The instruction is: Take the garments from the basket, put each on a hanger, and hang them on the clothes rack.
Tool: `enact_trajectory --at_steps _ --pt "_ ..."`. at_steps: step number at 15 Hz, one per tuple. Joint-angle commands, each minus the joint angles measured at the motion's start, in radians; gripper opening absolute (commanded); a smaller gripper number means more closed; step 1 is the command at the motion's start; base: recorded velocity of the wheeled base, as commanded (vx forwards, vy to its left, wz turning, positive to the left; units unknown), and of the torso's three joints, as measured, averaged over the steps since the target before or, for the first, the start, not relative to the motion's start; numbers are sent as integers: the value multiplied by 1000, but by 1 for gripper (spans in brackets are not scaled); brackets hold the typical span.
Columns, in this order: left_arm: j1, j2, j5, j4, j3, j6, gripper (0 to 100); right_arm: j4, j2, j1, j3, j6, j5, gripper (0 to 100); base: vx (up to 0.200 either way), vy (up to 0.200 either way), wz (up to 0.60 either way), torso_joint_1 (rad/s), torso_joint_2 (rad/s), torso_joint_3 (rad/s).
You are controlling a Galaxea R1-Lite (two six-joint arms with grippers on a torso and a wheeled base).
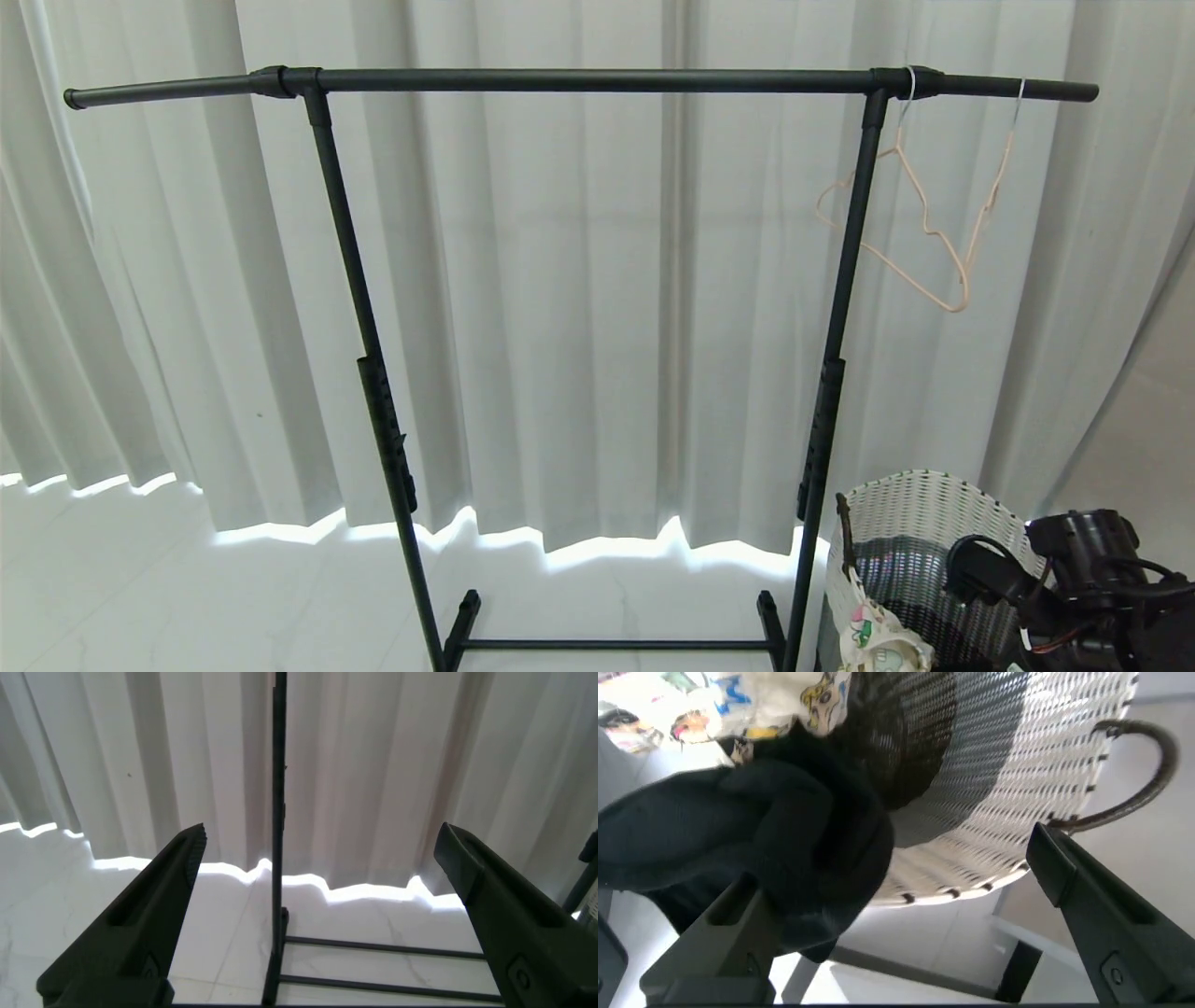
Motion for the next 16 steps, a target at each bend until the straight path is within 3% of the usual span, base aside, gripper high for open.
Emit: enact_trajectory --at_steps 1,2,7,11,14,16 --pt "0 0 1 0 0 0 100 -2 20 0 -2 0 -1 100 0 0 0 0 0 0" --pt "0 0 1 0 0 0 100 -11 20 0 1 0 1 0 0 0 0 0 0 0" --pt "0 0 1 0 0 -11 100 -51 -40 1 69 2 -4 0 0 0 0 0 0 0" --pt "0 0 1 0 0 -8 100 -11 -270 -6 98 19 -10 0 0 0 0 0 0 0" --pt "0 0 1 0 0 -6 100 228 -506 -19 47 19 -10 0 0 0 0 0 0 0" --pt "0 0 1 0 0 -6 100 558 -691 -19 -79 20 -9 0 0 0 0 0 0 0"
